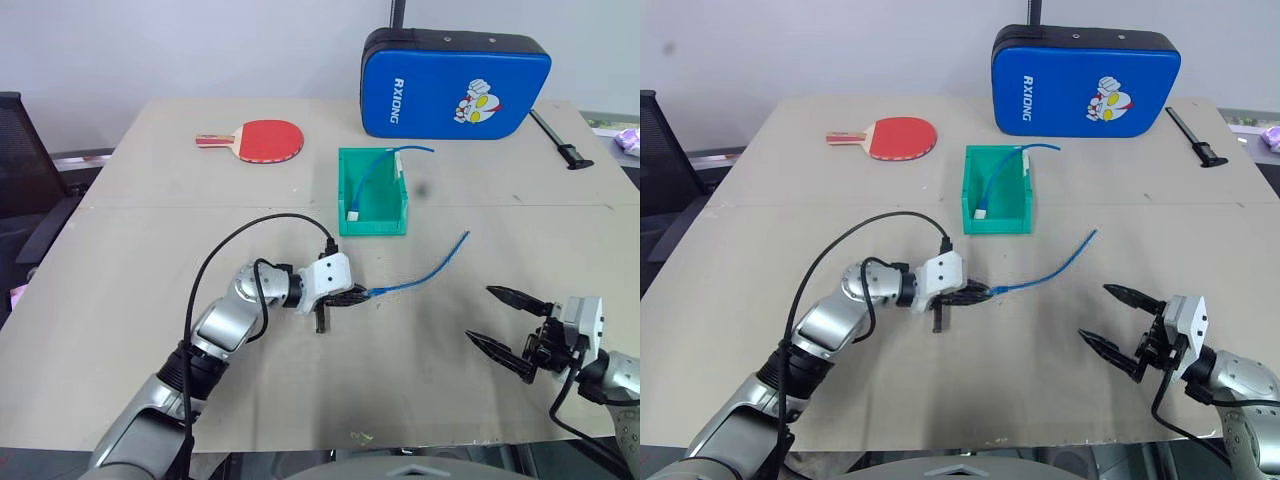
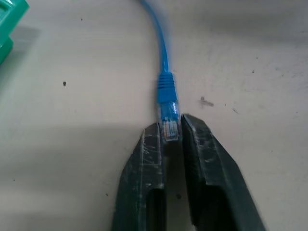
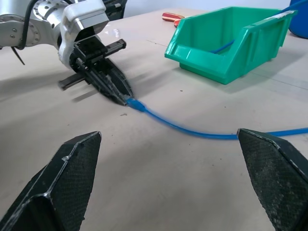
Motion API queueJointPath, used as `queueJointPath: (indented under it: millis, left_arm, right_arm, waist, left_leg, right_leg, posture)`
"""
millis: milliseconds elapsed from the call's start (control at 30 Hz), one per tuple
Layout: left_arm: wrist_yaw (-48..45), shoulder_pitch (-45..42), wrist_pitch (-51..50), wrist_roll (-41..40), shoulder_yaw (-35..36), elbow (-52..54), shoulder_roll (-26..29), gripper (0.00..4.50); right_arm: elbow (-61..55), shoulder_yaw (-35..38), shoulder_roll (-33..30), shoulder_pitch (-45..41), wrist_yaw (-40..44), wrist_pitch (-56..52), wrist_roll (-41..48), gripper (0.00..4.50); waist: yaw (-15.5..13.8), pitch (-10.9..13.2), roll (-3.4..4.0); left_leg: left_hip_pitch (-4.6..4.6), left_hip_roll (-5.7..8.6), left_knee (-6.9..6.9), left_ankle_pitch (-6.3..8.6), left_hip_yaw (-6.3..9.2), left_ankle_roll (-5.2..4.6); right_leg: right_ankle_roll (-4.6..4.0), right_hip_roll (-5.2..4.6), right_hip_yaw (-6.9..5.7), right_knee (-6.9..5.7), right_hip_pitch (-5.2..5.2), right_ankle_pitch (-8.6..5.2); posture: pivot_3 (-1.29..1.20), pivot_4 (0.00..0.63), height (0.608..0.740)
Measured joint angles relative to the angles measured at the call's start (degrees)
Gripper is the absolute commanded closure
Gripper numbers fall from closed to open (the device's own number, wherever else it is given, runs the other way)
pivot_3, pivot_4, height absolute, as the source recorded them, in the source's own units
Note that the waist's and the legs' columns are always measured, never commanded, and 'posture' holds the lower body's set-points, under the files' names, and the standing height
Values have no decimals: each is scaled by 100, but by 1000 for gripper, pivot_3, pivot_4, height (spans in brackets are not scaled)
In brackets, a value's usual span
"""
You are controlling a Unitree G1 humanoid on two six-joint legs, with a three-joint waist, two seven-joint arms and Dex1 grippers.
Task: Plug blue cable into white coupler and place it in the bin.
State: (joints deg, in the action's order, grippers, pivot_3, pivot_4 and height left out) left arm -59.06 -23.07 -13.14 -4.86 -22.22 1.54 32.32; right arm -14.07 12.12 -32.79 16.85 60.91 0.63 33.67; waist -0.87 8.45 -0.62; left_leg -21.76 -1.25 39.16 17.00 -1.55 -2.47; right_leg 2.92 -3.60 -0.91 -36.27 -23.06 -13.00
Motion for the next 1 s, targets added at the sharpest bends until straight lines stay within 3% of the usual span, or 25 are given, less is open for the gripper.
queueJointPath:
  millis: [200, 267, 467, 633, 900, 1000]
  left_arm:
    - [-102, 99, -200, -250, 159, 4, -74, 4424]
    - [-114, 157, -664, -724, 373, 38, -332, 4424]
    - [263, 85, -2563, -2545, 1311, 785, -1035, 4424]
    - [582, 93, -3878, -3653, 1618, 1253, -1136, 4424]
    - [1079, 61, -4556, -4404, 1940, 1363, -1367, 4424]
    - [1131, 49, -4556, -4431, 1939, 1363, -1359, 4500]
  right_arm:
    - [-100, -17, 50, 28, -188, -87, -98, 0]
    - [-327, -27, 45, 84, -499, -642, 91, 0]
    - [-1268, -175, 153, 46, -1940, -3051, 2008, 0]
    - [-1545, -219, 503, -513, -2625, -3712, 3200, 0]
    - [-1520, -747, 1177, -1534, -3255, -3992, 3500, 0]
    - [-1516, -792, 1263, -1714, -3258, -4031, 3643, 872]
  waist:
    - [2, 0, 0]
    - [1, 1, -1]
    - [19, 4, -6]
    - [20, 5, -8]
    - [14, 7, -12]
    - [3, 7, -12]
  left_leg:
    - [1, -2, 0, 0, 0, 0]
    - [-1, -2, 4, 0, 1, 0]
    - [-1, -2, 8, 0, 17, 1]
    - [2, -1, 9, 0, 25, 0]
    - [-2, 6, 9, -1, 23, 1]
    - [-4, 8, 9, -1, 25, 1]
  right_leg:
    - [0, 0, 0, -5, -1, 0]
    - [0, -2, -1, -8, -2, 0]
    - [-2, -12, -3, -23, -2, -1]
    - [-14, -3, -8, -32, -2, -8]
    - [0, -1, -9, -29, -4, -1]
    - [0, -2, -9, -27, -4, -1]
  posture:
    - [0, 150, 728]
    - [0, 150, 728]
    - [0, 150, 728]
    - [0, 150, 728]
    - [0, 150, 728]
    - [0, 150, 728]
